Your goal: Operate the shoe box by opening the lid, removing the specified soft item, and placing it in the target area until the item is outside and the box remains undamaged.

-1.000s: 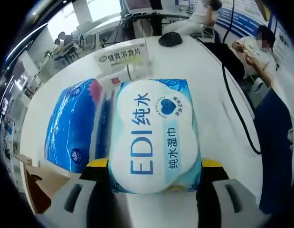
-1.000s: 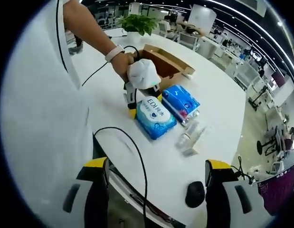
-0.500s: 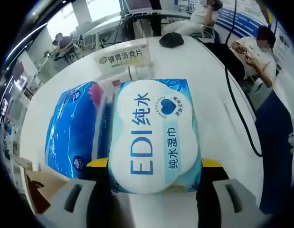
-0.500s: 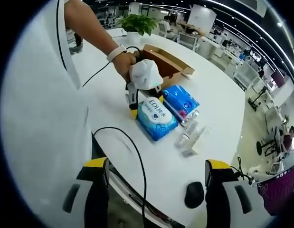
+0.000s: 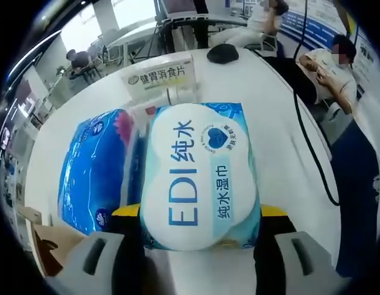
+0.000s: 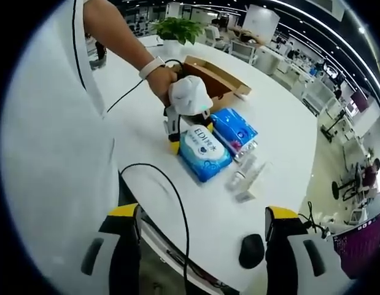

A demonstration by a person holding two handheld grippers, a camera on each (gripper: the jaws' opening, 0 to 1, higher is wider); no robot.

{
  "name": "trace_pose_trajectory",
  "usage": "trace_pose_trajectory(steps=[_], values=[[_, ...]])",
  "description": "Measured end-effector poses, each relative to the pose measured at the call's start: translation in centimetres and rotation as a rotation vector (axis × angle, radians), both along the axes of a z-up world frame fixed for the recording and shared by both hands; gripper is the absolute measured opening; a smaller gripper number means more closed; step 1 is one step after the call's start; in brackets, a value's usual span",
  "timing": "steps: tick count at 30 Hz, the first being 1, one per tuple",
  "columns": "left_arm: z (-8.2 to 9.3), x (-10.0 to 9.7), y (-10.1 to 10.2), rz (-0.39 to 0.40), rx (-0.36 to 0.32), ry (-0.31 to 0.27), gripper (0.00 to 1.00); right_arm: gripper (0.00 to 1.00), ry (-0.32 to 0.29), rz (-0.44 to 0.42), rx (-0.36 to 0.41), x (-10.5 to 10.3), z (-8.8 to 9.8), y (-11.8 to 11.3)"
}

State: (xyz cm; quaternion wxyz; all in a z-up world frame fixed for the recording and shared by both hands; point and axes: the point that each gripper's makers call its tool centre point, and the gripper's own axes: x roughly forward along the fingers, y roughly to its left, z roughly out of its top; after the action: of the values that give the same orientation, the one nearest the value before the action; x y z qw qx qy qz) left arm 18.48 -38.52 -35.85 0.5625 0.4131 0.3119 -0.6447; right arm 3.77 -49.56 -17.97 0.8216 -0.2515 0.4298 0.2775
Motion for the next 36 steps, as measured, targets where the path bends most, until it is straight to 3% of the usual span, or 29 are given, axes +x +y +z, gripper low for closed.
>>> trace_pose_trajectory(steps=[14, 22, 30, 36], values=[[0.0, 0.1, -0.2, -0.011, -0.023, -0.002, 0.75, 0.85, 0.005, 0.003, 0.005, 0.3, 0.0, 0.5], [0.9, 0.0, -0.1, -0.036, -0.053, -0.003, 0.75, 0.85, 0.005, 0.016, 0.010, 0.7, -0.1, 0.9], [2.8, -0.1, 1.3, -0.014, -0.105, 0.018, 0.80, 0.88, -0.004, 0.032, 0.030, 1.7, -0.4, 2.1], [3.3, -0.1, 2.6, -0.007, -0.111, 0.018, 0.82, 0.92, -0.019, 0.008, 0.109, 2.8, 0.0, 3.7]])
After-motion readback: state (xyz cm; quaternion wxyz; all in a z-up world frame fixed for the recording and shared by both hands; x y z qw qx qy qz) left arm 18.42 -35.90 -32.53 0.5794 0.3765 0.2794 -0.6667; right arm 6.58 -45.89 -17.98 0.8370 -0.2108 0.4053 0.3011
